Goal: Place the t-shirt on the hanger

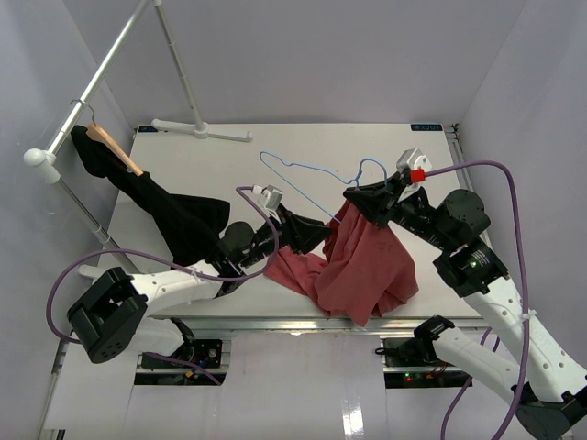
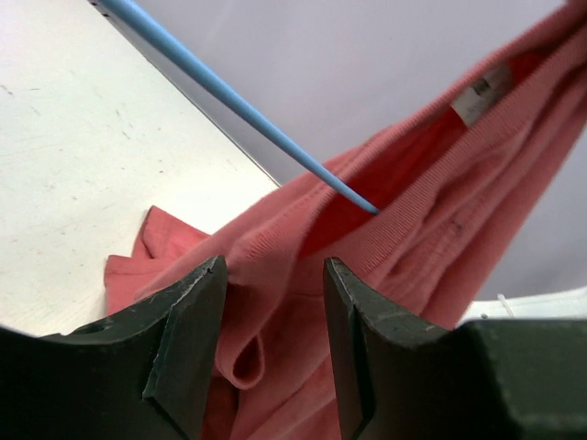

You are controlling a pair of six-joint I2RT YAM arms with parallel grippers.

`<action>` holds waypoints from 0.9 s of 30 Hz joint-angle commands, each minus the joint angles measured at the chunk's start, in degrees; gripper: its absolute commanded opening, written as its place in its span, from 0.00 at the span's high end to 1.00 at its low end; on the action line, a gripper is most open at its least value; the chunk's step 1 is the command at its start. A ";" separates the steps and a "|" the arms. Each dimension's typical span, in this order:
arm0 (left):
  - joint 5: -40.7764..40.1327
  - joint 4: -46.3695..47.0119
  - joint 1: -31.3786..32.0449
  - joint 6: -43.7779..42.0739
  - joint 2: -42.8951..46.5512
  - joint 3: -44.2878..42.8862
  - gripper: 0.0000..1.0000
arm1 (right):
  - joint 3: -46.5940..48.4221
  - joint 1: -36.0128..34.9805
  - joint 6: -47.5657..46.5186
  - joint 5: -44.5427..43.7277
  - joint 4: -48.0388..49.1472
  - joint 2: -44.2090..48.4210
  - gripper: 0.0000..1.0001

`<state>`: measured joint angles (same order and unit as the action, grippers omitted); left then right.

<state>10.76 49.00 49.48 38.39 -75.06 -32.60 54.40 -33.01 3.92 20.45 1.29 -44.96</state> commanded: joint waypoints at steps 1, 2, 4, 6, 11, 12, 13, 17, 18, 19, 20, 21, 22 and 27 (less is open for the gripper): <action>-3.55 -3.60 0.44 -0.72 -1.54 -3.00 0.43 | -0.50 -0.07 -0.19 -0.90 4.73 1.33 0.92; -3.29 -3.86 0.48 -0.67 -1.97 -3.39 0.43 | -0.64 -0.03 -0.25 -0.96 4.77 1.38 0.92; -3.63 -4.77 0.77 -0.60 -2.91 -4.32 0.44 | -0.92 -0.03 -0.39 -1.18 4.84 1.46 0.92; -4.56 -5.86 1.01 -0.68 -3.45 -5.04 0.44 | -1.17 -0.03 -0.42 -0.99 4.96 1.54 0.92; -6.32 -6.59 1.45 -0.94 -3.55 -5.23 0.59 | -1.58 -0.03 -0.45 -0.85 5.00 1.54 0.92; -6.36 -7.19 1.49 -0.99 -3.60 -5.56 0.66 | -1.62 -0.03 -0.45 -0.85 4.95 1.54 0.92; -6.74 -8.40 1.49 -0.84 -3.60 -6.15 0.79 | -1.67 -0.03 -0.53 -0.92 4.84 1.58 0.92; -15.43 -20.96 0.97 -0.51 -0.47 -10.09 1.00 | -1.14 -0.03 -2.93 -3.90 1.46 2.50 0.92; -16.63 -22.86 0.19 -0.51 0.51 -10.12 1.00 | -0.71 -0.03 -3.65 -4.96 -0.12 2.86 0.92; -16.50 -25.99 -1.86 0.05 1.94 -11.38 1.00 | 0.36 -0.03 -6.75 -7.16 -3.52 3.71 0.92; -15.69 -28.22 -4.73 1.01 2.76 -12.28 1.00 | 0.98 -0.03 -8.36 -8.50 -5.60 4.65 0.92; -14.68 -30.18 -7.84 2.08 3.40 -13.06 1.00 | 1.47 -0.03 -9.49 -9.58 -7.27 5.63 0.92; -12.46 -32.34 -10.10 2.66 3.83 -13.73 1.00 | 1.67 0.01 -10.71 -9.58 -8.02 6.93 0.92; -4.77 -41.48 -20.93 2.68 3.87 -20.70 1.00 | 2.89 0.06 -13.45 -10.15 -13.04 9.77 0.92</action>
<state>4.57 19.16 36.61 41.09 -72.90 -47.20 52.78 -33.09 -4.91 13.29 -9.37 -38.29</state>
